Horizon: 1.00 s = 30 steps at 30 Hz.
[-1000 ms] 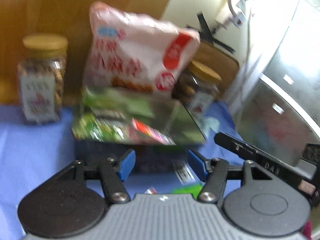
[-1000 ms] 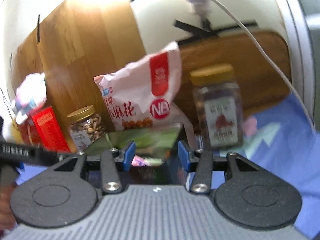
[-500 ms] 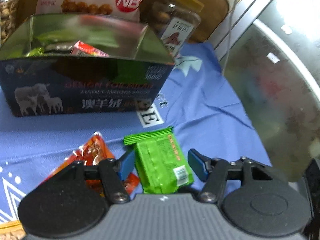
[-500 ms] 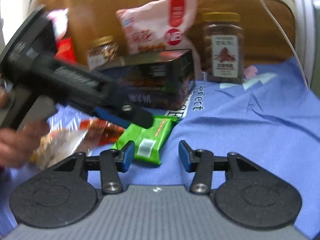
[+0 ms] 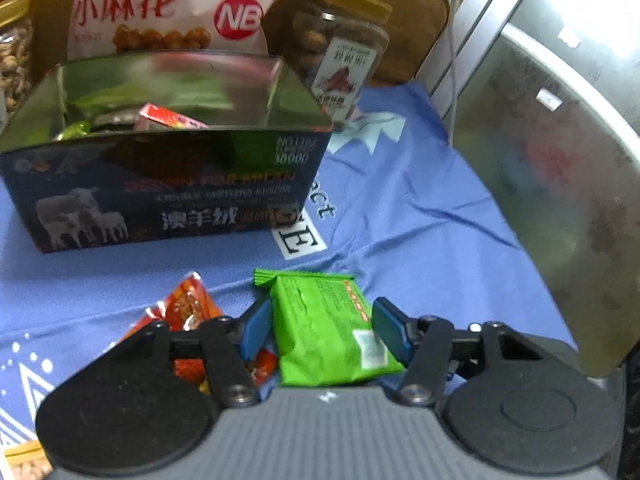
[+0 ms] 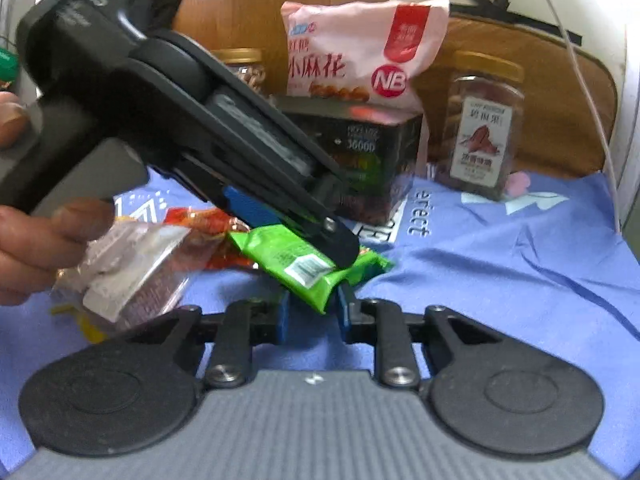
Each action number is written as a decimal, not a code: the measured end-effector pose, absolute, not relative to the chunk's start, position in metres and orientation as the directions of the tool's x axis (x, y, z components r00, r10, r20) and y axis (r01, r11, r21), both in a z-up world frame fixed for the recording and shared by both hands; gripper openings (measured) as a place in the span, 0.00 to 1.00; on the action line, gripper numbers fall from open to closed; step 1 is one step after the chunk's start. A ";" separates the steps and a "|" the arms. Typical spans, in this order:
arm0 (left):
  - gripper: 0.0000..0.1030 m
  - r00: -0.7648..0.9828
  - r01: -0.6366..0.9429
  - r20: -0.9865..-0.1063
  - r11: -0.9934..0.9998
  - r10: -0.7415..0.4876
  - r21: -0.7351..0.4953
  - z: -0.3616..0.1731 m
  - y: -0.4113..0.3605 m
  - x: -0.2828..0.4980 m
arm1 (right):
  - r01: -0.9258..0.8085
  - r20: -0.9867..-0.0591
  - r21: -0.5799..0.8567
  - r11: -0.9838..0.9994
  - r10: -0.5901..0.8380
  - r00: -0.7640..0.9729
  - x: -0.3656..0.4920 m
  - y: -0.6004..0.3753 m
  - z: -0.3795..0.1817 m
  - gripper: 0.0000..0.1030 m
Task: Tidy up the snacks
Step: 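Grasp the green biscuit packet with the left gripper, then carry the green packet into the tin box and open the left gripper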
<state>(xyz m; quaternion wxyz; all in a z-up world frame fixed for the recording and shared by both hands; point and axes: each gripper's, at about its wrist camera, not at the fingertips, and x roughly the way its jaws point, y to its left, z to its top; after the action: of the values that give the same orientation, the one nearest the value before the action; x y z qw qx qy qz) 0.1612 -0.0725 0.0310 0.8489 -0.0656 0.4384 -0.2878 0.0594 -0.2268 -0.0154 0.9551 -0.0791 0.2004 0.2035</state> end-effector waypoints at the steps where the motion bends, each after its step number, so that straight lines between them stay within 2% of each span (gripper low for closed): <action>1: 0.54 0.457 0.434 -0.695 0.821 -0.555 -0.370 0.035 -0.069 0.159 | -0.412 -0.399 -0.068 0.909 0.354 0.846 0.059 -0.227 -0.013 0.21; 7: 0.54 0.564 0.456 -0.597 0.818 -0.570 -0.351 0.077 -0.049 0.147 | -0.396 -0.266 -0.087 0.914 0.362 0.894 0.058 -0.217 0.018 0.20; 15: 0.55 0.720 0.426 -0.498 0.874 -0.484 -0.233 0.122 -0.039 0.161 | -0.409 -0.149 -0.154 0.899 0.389 0.909 0.096 -0.190 0.055 0.20; 21: 0.56 0.732 0.350 -0.529 0.903 -0.430 -0.250 0.105 -0.028 0.203 | -0.408 -0.197 -0.143 0.902 0.378 0.905 0.138 -0.172 0.043 0.21; 22: 0.57 0.734 0.338 -0.535 0.908 -0.418 -0.247 0.100 -0.027 0.208 | -0.403 -0.207 -0.142 0.904 0.371 0.905 0.141 -0.171 0.040 0.23; 25: 0.58 0.735 0.298 -0.562 0.925 -0.379 -0.234 0.086 -0.027 0.220 | -0.389 -0.200 -0.157 0.908 0.357 0.913 0.139 -0.172 0.036 0.37; 30: 0.58 0.720 0.273 -0.580 0.923 -0.382 -0.270 0.079 -0.017 0.218 | -0.382 -0.181 -0.131 0.915 0.356 0.917 0.132 -0.180 0.038 0.38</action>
<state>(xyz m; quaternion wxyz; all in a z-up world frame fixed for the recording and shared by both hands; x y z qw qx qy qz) 0.2181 -0.0175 0.0785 0.9236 -0.0828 0.3297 -0.1775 0.1315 -0.1800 0.0383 0.9755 -0.0819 0.0772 0.1891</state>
